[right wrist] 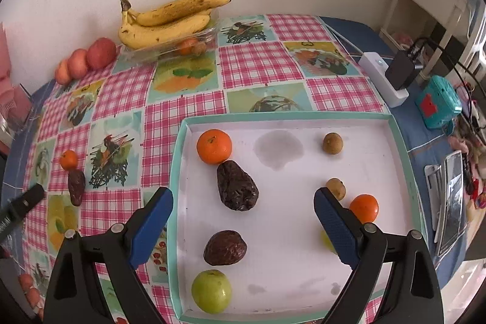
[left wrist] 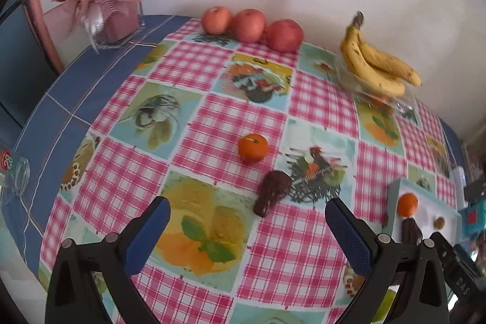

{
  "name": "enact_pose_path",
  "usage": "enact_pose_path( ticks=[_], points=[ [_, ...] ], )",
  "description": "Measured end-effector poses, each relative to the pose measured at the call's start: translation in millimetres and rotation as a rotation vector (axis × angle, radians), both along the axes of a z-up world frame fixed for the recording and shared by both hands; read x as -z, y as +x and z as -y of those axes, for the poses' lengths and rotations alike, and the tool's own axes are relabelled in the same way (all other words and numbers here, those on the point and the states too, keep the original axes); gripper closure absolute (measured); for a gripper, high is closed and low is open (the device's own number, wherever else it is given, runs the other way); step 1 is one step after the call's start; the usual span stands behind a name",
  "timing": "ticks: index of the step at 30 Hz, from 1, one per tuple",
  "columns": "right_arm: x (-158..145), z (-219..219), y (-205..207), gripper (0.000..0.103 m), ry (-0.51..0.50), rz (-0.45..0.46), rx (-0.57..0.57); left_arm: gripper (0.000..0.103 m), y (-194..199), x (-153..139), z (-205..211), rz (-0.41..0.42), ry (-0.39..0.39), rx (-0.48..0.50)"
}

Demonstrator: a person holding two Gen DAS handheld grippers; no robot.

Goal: Organize fruits
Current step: 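Move both tools back toward the orange and dark brown fruit on the tablecloth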

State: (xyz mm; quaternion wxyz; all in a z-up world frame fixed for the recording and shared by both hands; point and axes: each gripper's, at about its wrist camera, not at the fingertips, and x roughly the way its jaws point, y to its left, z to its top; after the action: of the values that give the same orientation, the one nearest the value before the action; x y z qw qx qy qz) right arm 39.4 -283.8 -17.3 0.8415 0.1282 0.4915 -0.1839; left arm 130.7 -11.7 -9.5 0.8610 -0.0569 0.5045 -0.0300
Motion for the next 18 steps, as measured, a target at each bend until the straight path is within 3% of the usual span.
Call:
enact_pose_path(
  ticks=[6,18],
  points=[
    [-4.3,-15.9,8.7,0.009,0.078,0.052,-0.044,0.0,5.9,-2.1,-20.6,0.011,-0.028,-0.05],
    [1.7,-52.5,26.2,0.009,0.091,0.041,-0.116,0.0,16.4,-1.1,-71.9,0.011,-0.029,-0.147]
  ],
)
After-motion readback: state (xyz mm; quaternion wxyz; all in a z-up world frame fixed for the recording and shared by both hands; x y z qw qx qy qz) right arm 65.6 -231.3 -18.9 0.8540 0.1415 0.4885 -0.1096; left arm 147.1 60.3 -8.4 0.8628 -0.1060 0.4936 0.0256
